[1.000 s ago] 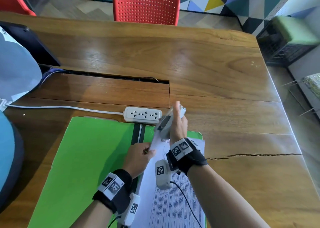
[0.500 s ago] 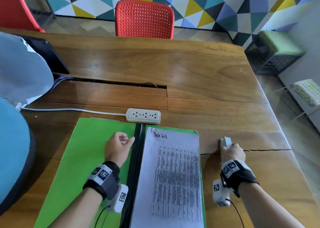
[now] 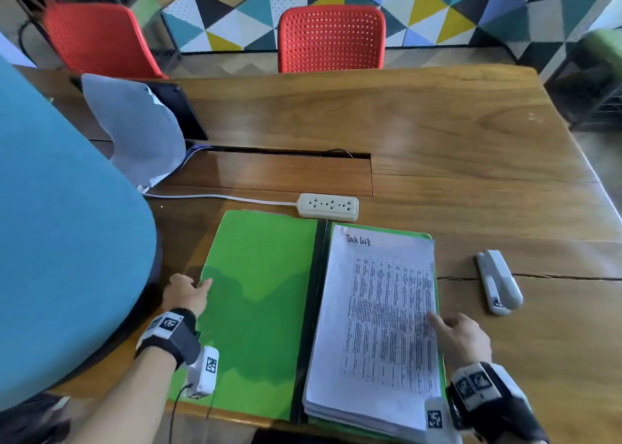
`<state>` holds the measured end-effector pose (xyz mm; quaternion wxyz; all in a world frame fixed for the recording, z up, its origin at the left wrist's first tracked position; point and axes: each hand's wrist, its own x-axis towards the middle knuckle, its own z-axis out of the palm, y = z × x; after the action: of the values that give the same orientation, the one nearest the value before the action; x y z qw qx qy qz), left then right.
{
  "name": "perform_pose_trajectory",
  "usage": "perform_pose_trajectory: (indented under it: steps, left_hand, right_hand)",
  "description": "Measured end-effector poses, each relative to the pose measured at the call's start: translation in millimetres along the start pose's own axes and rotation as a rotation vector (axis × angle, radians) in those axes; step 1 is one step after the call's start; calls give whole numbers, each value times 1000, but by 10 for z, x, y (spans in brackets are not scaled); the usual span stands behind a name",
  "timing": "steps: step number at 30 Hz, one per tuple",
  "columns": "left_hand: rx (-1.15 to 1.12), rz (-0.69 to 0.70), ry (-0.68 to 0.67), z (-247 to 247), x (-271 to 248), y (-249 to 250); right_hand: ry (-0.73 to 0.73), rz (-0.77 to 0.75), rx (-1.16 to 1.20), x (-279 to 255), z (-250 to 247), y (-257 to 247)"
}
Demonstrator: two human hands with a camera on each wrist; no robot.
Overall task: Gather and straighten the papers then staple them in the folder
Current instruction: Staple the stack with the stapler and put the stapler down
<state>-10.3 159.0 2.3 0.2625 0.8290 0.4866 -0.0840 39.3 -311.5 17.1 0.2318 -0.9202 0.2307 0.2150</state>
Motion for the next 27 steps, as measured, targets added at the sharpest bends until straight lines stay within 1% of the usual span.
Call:
perform_pose_trajectory:
  steps: [2,3,5,7,9,10,12,13,15,16,17,18,19,21,23,24,26,27]
  left_hand:
    - [-13,89,-101,-144,-21,-41]
    - [-52,139,-131,-254,-61,-38]
    - [-148,245,-145,-517,-203,3]
    - [-245,322,-166,-825,-466,109]
    - [-285,391,-228,-1085,-785,264]
    - [-294,411,-261,-1191,-982,361]
    - [-396,470,-358,-1315,-1402,580]
    - [-464,501,-429,-1291,-1557,669]
    - [-540,444,-544,-1128,-1815,825]
    - [-539,412,-611,-1005,-1973,899]
    - [-524,405,-707,-833,-2067,940]
    - [-460,404,-762,-623,-2096,952]
    - [-379,431,-766,-404,-2087,945]
    - [-241,432,-680,103,-1949,885]
    - [-157,350,-541,516,-1854,902]
    - [-149,295,-493,666,-1830,940]
    - [-150,203,-448,846,-1822,1054]
    - [-133,202,-431,881,-1820,1119]
  right_hand:
    - [-81,37,129,87,-17,4]
    - [-108,50,178,141,-28,22]
    - [-129,44,198,259,-67,41]
    - [-112,35,212,339,-133,25]
    - [-98,36,240,384,-202,-18]
    - [-115,10,204,372,-250,-63]
    - [-184,-62,98,365,-302,-122]
    - [-204,-87,55,359,-313,-141]
    - [-232,-102,14,338,-334,-165]
    - [-235,-102,22,331,-341,-173]
    - [-231,-102,27,344,-333,-180]
    - [-235,-103,13,341,-343,-186]
    - [-238,-107,-10,343,-358,-188]
    - [-244,-132,-15,341,-400,-175]
    - [-267,-180,57,343,-447,-117]
    - [-285,-197,86,341,-465,-76]
    - [-332,-177,200,356,-451,-5]
    - [-346,-162,254,370,-444,16]
